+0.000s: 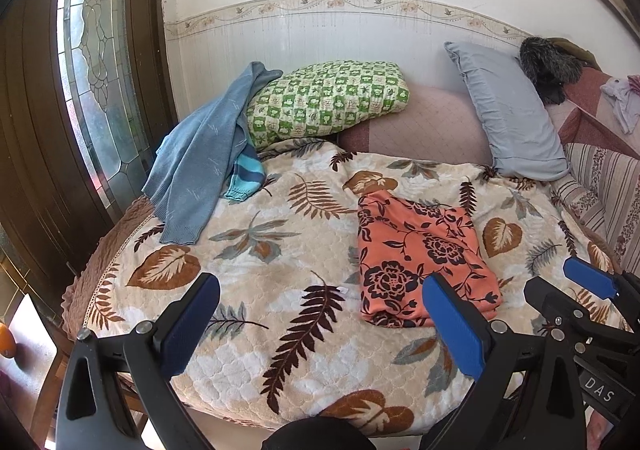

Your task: Fold small clothes

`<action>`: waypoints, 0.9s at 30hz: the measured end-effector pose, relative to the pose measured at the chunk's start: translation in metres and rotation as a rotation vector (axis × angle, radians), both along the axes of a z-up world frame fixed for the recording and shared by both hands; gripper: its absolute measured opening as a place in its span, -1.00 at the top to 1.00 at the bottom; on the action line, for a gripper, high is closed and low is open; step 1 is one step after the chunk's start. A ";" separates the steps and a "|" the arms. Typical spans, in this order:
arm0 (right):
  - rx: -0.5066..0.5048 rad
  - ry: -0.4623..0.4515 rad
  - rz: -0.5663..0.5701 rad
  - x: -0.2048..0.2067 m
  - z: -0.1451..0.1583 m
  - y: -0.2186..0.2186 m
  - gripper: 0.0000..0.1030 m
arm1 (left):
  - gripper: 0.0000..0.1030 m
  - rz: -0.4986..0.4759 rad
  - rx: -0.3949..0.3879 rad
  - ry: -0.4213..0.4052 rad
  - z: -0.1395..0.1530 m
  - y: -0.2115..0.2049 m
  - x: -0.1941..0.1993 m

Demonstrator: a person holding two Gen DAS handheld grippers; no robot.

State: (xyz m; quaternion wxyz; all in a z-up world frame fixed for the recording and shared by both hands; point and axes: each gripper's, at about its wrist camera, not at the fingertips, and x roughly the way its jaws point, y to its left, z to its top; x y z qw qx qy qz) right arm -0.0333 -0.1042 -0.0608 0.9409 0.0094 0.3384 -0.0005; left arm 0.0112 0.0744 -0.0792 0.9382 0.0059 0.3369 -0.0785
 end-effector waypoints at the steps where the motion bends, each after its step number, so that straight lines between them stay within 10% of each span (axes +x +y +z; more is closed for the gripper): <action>1: 0.003 0.005 0.004 0.004 -0.002 0.003 -0.26 | -0.96 0.005 0.005 0.006 -0.002 0.003 0.002; 16: 0.082 0.028 0.112 0.055 -0.022 0.044 -0.26 | -0.96 0.093 0.116 0.051 -0.012 0.031 0.018; 27: 0.119 -0.024 0.040 0.040 -0.017 -0.027 -0.26 | -0.96 0.032 0.178 0.028 0.003 -0.036 0.009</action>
